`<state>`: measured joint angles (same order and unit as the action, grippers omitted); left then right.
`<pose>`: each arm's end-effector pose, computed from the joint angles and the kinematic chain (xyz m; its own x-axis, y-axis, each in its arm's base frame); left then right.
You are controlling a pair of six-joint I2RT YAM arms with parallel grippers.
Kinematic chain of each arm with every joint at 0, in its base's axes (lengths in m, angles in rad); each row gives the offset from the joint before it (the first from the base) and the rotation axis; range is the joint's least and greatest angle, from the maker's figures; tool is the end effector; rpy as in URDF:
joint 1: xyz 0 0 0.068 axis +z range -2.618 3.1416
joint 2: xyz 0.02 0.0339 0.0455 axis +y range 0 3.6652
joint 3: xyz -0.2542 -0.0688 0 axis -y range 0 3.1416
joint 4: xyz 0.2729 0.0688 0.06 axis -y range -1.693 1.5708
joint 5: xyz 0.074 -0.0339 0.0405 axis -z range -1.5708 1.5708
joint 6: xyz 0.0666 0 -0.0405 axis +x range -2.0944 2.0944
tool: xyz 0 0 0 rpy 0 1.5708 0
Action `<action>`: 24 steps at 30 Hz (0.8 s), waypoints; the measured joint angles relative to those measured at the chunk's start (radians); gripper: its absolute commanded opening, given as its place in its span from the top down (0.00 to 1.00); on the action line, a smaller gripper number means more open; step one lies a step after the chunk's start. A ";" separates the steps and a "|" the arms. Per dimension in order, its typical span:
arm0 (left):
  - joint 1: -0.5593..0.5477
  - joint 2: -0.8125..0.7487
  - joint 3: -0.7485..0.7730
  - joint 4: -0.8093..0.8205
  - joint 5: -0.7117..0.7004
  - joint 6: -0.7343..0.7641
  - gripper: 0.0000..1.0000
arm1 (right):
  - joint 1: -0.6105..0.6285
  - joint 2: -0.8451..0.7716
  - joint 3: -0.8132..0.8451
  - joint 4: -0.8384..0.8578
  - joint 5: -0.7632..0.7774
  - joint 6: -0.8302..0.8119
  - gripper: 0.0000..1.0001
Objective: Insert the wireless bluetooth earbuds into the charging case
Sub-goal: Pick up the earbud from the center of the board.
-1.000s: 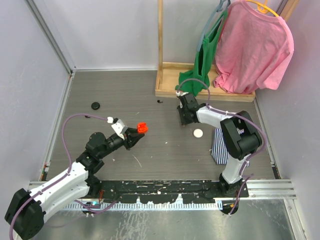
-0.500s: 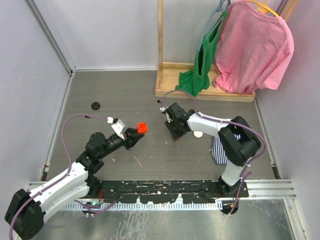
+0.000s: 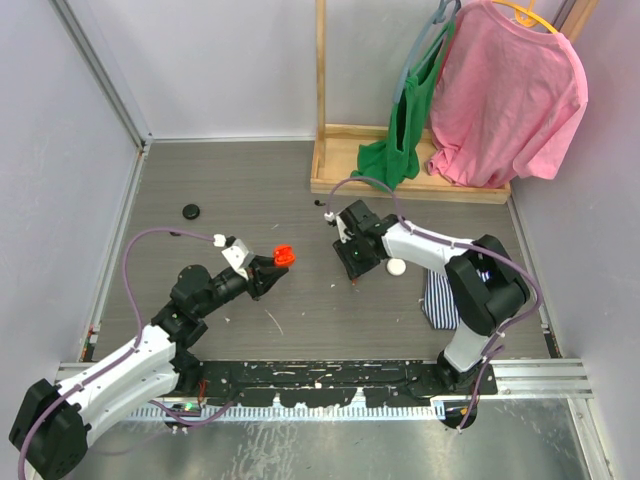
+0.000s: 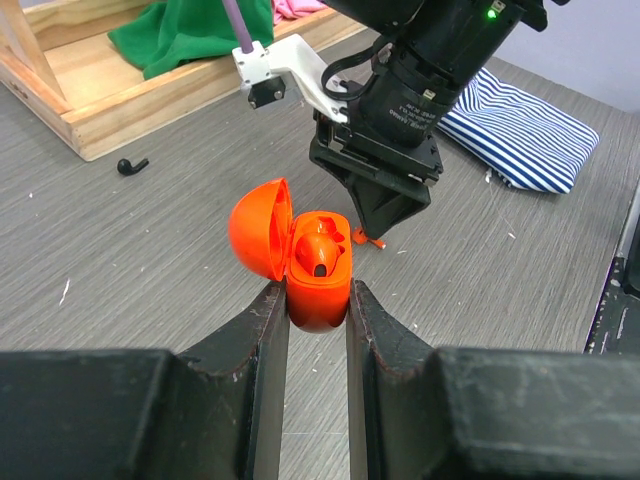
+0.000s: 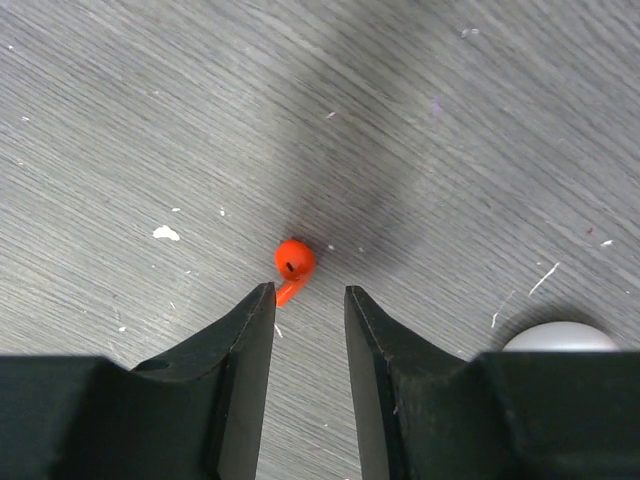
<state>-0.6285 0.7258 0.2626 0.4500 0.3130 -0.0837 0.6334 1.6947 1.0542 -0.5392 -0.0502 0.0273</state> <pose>0.1806 -0.1566 0.2122 -0.0782 -0.0415 -0.9961 0.8047 0.5872 -0.0876 0.2879 0.2156 0.1209 -0.7614 -0.5253 -0.3798 -0.5860 0.8083 0.0568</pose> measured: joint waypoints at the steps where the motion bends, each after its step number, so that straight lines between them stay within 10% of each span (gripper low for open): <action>1: 0.000 -0.002 0.000 0.000 0.000 0.000 0.99 | -0.010 0.000 0.000 0.001 -0.009 -0.005 0.63; 24: 0.000 -0.003 0.000 0.000 0.000 0.000 0.99 | -0.048 0.049 -0.015 0.075 -0.116 -0.012 0.77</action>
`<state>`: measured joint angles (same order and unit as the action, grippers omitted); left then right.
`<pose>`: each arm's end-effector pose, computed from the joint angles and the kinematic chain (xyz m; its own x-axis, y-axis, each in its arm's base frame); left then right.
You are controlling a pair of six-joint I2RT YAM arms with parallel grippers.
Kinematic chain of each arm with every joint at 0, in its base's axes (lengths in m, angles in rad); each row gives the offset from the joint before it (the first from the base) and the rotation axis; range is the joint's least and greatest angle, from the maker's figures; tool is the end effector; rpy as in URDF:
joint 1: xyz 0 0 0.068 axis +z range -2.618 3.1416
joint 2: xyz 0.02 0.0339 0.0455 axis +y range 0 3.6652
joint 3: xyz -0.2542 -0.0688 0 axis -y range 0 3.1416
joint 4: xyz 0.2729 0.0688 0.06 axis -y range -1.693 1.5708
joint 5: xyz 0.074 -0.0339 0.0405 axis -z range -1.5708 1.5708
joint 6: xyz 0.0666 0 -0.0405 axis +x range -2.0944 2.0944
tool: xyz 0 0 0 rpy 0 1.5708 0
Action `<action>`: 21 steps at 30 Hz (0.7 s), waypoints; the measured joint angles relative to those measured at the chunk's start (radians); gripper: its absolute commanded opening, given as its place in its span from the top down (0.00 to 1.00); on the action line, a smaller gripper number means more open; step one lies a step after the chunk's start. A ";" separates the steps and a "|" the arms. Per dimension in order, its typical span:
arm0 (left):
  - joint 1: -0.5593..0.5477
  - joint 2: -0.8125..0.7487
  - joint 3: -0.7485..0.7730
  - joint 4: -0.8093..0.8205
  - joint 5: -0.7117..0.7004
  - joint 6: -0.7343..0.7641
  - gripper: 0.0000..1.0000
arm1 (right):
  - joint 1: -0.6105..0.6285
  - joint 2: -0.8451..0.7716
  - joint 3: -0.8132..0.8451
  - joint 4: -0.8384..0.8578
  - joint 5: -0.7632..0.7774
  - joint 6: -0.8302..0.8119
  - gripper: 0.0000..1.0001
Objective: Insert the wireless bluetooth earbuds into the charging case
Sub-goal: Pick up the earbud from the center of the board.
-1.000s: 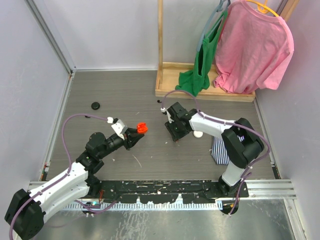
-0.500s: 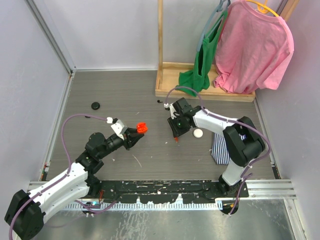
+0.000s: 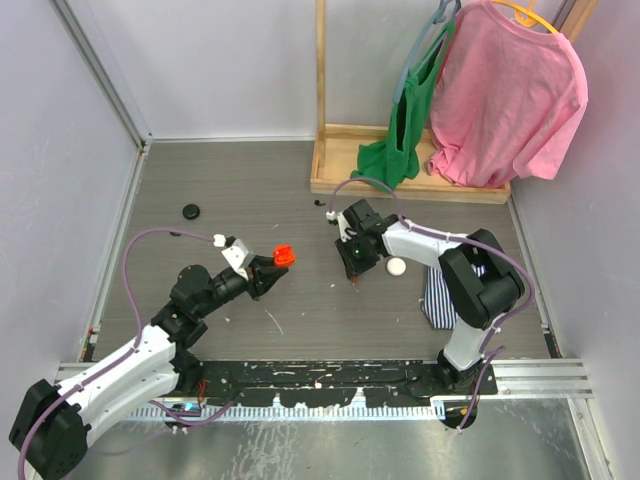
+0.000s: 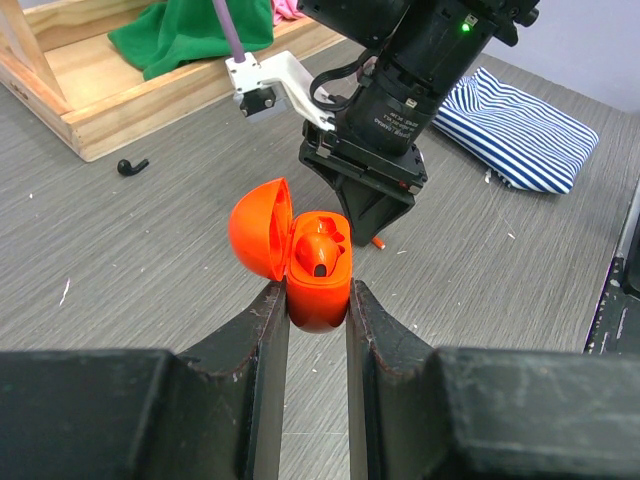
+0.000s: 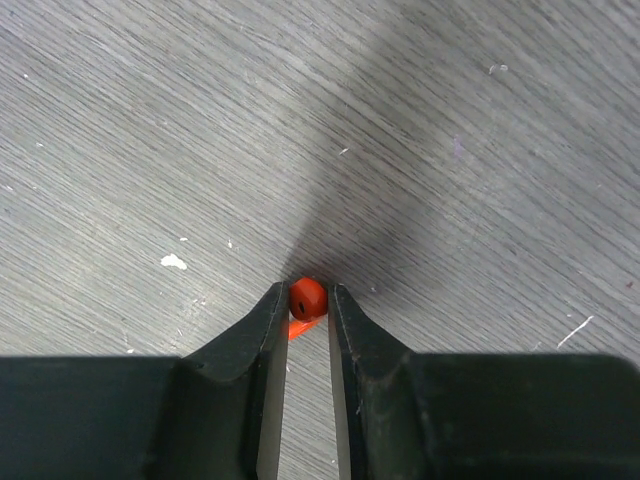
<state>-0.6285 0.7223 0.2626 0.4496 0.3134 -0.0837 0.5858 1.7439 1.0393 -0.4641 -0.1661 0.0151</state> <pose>0.1803 -0.1564 0.2129 -0.0757 -0.0433 -0.9962 0.8052 0.5867 -0.0867 0.2982 0.2111 0.1043 -0.7758 -0.4968 -0.3890 -0.5875 0.7936 0.1580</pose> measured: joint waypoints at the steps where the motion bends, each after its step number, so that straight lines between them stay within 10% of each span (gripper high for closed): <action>1: 0.000 0.000 0.000 0.000 0.000 0.000 0.99 | 0.003 0.000 0.000 -0.001 0.008 0.001 0.78; 21: 0.000 0.000 0.000 -0.005 0.000 0.000 0.99 | 0.073 -0.120 0.024 -0.079 0.317 0.052 0.92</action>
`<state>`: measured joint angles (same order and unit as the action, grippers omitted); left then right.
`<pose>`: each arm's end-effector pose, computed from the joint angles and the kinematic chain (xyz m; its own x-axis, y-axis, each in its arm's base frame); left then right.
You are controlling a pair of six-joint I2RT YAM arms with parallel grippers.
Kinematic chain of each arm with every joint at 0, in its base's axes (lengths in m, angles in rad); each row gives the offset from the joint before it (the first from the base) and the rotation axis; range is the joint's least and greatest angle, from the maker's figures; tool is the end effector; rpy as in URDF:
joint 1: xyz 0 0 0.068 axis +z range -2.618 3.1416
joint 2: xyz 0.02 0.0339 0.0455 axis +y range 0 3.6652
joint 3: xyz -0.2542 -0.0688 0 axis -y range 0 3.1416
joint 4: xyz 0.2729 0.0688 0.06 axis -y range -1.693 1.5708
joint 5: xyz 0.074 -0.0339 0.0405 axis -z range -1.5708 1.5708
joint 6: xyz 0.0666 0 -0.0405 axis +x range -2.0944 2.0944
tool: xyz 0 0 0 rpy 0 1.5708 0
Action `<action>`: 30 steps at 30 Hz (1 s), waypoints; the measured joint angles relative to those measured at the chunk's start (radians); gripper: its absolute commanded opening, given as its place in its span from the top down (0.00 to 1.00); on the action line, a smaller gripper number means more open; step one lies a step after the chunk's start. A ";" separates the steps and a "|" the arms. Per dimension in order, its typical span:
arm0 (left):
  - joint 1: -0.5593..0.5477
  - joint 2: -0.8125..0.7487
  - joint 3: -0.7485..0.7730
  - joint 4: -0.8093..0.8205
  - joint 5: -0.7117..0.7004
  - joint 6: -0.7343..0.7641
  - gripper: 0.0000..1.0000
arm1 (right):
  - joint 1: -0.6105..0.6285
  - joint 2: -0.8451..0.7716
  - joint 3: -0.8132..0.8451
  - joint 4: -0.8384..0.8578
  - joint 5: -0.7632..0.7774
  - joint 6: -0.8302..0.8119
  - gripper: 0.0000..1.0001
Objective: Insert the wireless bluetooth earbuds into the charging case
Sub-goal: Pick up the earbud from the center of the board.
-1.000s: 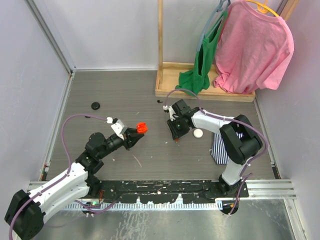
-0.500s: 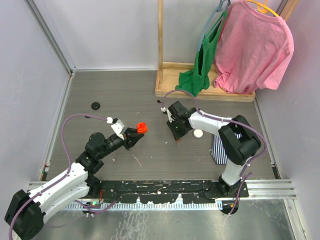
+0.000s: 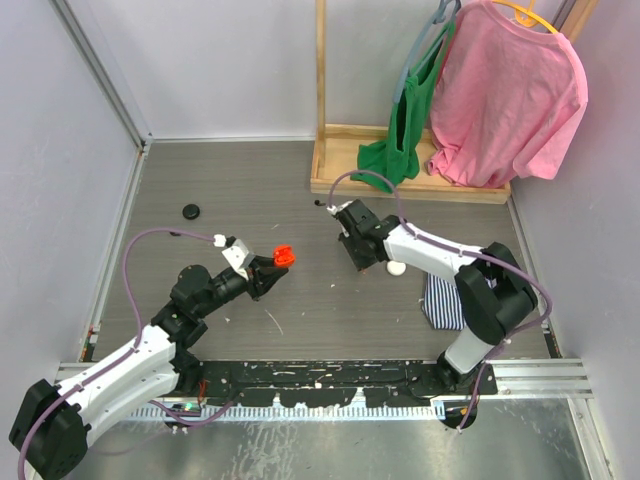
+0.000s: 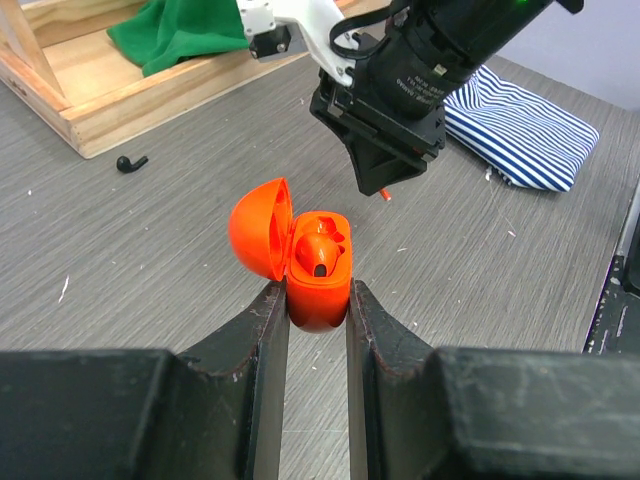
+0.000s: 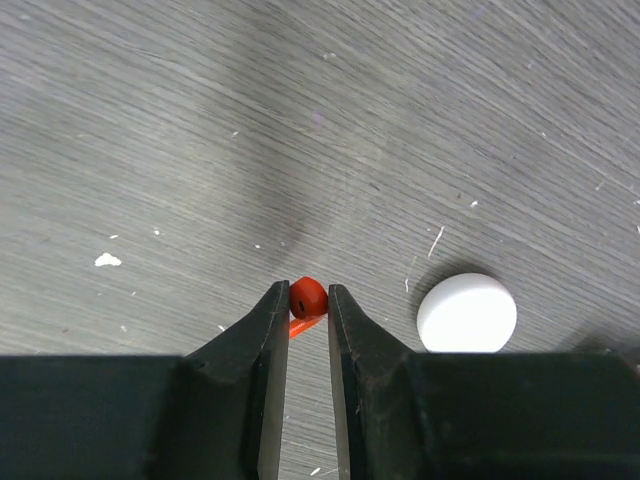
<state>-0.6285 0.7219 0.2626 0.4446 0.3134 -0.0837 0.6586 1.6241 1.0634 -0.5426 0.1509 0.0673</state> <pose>0.1803 -0.1564 0.2123 -0.0795 -0.0406 -0.9960 0.8048 0.5869 -0.0881 0.2905 0.2122 0.1482 -0.7415 -0.4897 -0.4587 -0.5028 0.8582 -0.1036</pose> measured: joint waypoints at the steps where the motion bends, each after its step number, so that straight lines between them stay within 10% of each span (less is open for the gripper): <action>1: 0.000 0.000 0.000 -0.001 0.000 0.000 0.99 | 0.007 0.006 0.000 -0.004 0.024 0.007 0.92; 17: 0.000 -0.007 0.000 -0.001 0.000 0.000 0.99 | 0.172 0.233 0.137 -0.092 0.347 0.105 0.58; 30: 0.000 -0.016 0.000 -0.002 0.000 0.000 0.99 | 0.110 0.048 0.031 -0.023 0.202 0.127 0.63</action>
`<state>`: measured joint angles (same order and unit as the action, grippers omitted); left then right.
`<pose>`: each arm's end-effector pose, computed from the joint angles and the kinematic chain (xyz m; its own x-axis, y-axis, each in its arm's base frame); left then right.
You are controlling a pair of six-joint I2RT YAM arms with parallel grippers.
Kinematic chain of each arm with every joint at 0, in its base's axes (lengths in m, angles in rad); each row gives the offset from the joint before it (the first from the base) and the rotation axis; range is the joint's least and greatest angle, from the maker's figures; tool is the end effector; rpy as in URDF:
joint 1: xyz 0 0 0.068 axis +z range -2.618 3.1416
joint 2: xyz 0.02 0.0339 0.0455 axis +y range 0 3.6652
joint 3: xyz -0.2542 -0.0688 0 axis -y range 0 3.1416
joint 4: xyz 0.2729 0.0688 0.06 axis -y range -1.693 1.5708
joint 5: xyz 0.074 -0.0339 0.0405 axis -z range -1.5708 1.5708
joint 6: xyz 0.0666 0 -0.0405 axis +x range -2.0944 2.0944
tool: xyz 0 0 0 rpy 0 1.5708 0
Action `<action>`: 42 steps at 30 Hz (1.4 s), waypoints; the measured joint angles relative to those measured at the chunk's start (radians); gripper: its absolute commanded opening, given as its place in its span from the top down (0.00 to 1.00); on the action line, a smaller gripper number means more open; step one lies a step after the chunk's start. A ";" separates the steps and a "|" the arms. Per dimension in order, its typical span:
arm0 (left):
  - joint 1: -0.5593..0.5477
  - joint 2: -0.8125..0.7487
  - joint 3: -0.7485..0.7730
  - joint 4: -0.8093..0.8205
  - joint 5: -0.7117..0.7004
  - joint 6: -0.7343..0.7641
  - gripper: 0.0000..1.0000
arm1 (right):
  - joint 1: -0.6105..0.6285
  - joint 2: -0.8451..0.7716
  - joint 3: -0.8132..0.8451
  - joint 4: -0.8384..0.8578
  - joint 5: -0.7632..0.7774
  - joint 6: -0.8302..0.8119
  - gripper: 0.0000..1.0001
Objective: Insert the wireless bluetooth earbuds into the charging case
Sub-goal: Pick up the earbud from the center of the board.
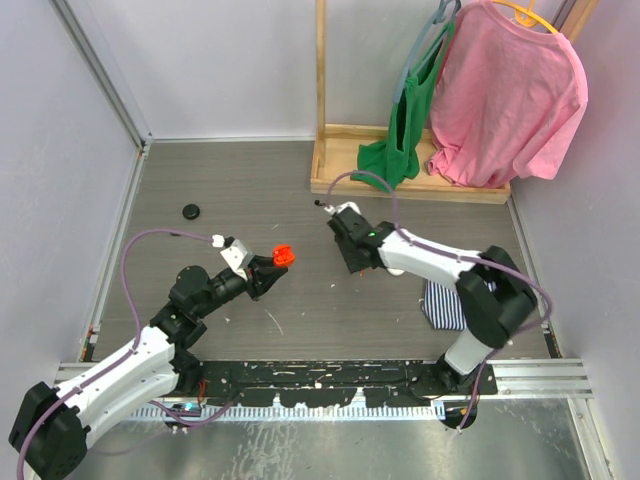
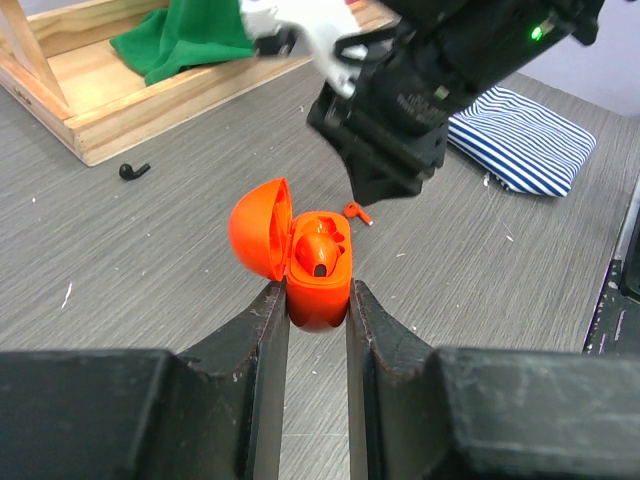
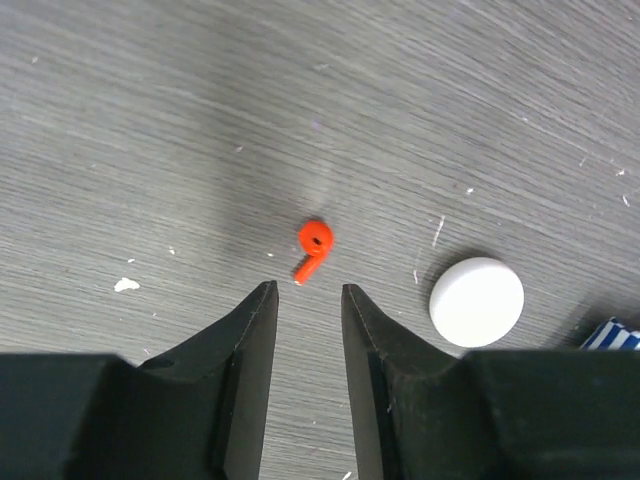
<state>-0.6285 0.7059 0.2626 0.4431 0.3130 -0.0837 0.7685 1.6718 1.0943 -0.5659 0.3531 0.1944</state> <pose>0.1790 -0.1554 0.2155 -0.0678 -0.0491 -0.9965 0.8056 0.5865 -0.0837 0.2774 0.2362 0.1435 -0.7480 -0.4711 -0.4675 -0.4124 0.8818 -0.2287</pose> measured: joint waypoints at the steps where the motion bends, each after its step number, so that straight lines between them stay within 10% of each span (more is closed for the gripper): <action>1: 0.000 0.000 0.000 0.000 0.000 0.000 0.99 | -0.024 -0.034 -0.028 0.024 -0.022 0.008 0.63; 16: 0.000 0.000 0.000 0.000 0.000 0.000 0.99 | -0.254 -0.240 -0.430 0.450 -0.373 0.208 0.65; 42: 0.000 0.000 0.000 0.000 0.000 0.000 0.99 | -0.259 -0.115 -0.413 0.622 -0.385 0.247 0.70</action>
<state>-0.6285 0.7063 0.2626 0.4431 0.3134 -0.0841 0.5098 1.5570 0.6811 0.0559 -0.0322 0.4412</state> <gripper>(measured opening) 0.252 0.280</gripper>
